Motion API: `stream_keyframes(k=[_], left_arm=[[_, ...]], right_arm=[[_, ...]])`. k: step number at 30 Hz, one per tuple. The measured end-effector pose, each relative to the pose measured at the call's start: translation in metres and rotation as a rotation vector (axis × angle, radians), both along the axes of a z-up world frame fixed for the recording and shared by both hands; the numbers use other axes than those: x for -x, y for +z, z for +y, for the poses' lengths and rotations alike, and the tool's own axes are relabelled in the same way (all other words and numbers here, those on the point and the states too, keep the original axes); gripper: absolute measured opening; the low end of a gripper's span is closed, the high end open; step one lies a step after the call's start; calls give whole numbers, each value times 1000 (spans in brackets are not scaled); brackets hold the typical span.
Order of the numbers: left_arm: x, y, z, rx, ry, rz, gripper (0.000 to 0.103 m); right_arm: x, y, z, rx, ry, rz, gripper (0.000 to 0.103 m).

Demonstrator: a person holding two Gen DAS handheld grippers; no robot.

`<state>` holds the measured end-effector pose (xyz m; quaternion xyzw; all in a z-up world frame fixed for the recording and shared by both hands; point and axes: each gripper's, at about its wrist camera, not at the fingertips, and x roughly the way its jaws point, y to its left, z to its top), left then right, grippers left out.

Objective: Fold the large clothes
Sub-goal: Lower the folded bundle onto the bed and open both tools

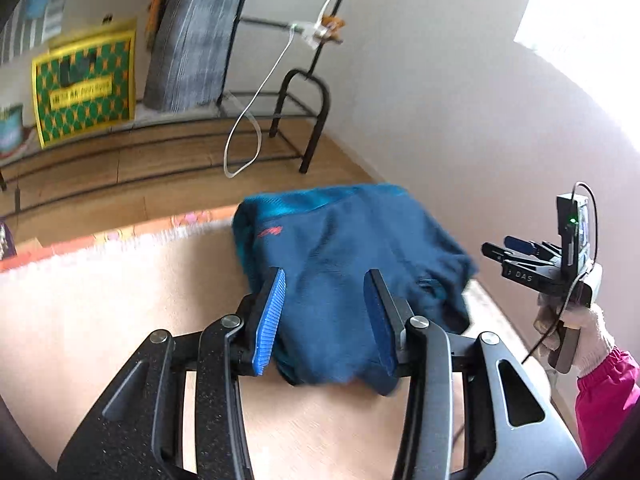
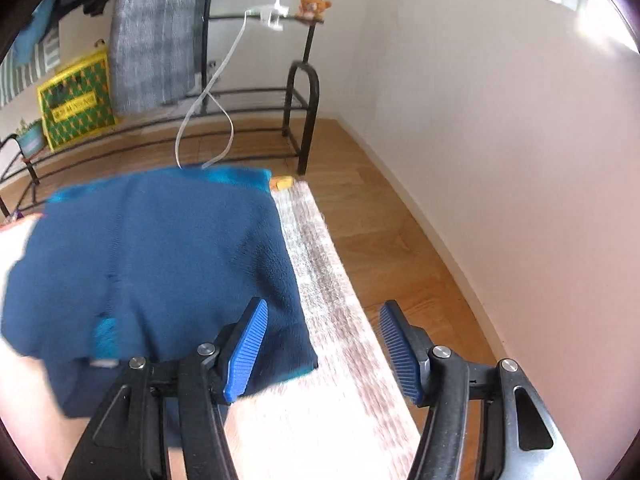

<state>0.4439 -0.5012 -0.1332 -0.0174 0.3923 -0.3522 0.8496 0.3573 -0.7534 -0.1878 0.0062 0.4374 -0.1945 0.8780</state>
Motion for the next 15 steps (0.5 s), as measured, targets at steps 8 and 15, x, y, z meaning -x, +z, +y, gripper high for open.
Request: stream_keyframes(k=[8, 15], left_arm=[[86, 98, 18, 3, -47, -159, 43], [166, 181, 56, 38, -72, -263, 43]], right_arm=[[68, 101, 27, 16, 16, -122, 60], [136, 198, 63, 39, 35, -244, 60]])
